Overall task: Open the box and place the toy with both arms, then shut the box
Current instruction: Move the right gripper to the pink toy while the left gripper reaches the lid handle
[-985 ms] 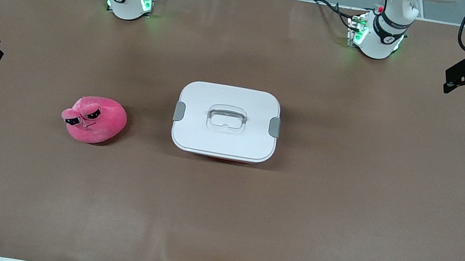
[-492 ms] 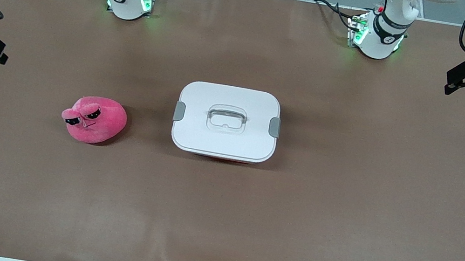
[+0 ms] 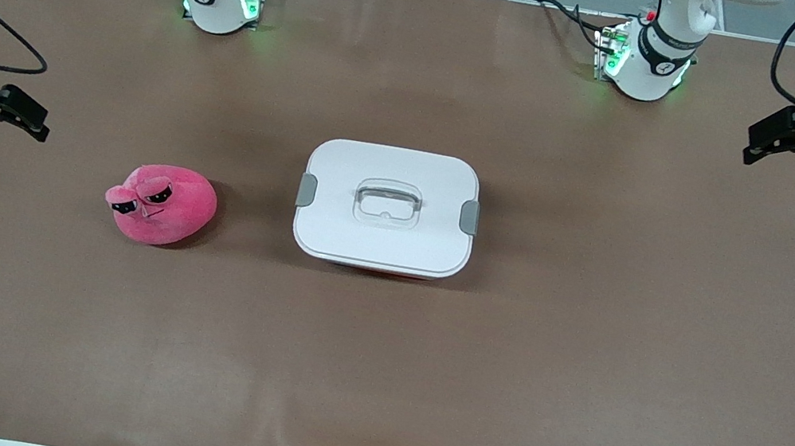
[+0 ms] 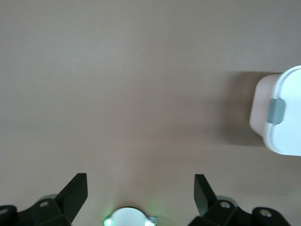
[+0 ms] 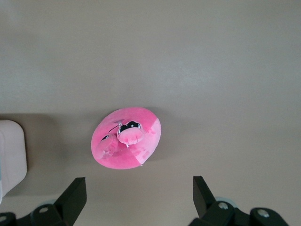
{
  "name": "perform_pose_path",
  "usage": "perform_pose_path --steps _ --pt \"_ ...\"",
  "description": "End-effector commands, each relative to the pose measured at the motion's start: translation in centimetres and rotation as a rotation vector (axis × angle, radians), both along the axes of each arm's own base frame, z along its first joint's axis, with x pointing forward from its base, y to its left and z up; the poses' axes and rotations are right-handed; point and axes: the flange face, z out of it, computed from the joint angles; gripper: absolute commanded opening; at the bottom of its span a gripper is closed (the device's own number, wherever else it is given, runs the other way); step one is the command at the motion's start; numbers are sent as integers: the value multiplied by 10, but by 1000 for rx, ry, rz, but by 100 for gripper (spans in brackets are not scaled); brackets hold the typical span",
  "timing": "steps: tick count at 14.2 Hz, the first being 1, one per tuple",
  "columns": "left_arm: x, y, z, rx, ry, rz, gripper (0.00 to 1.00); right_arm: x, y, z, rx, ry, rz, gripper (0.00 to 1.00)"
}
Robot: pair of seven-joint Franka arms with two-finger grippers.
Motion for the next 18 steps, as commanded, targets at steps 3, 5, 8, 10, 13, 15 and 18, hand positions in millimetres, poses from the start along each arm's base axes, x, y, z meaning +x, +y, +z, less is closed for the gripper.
perform_pose_path --steps 3,5,8,10,13,15,18 --pt "19 -72 -37 -15 63 126 100 -4 12 -51 2 46 8 100" --pt "21 -111 -49 -22 55 222 100 -6 19 -75 14 55 -33 100" --pt "18 -165 -71 -22 72 365 100 -10 35 -97 14 68 -116 100" --pt "14 -197 -86 -27 83 396 100 -11 52 -115 11 71 -153 100" --pt "11 -235 -108 -30 97 505 100 -15 62 -156 9 55 -202 100" --pt "7 -265 -123 -32 106 625 100 -17 64 -170 5 76 -248 100" --pt "4 -299 -145 -41 108 778 100 -15 67 -190 -4 102 -248 81"
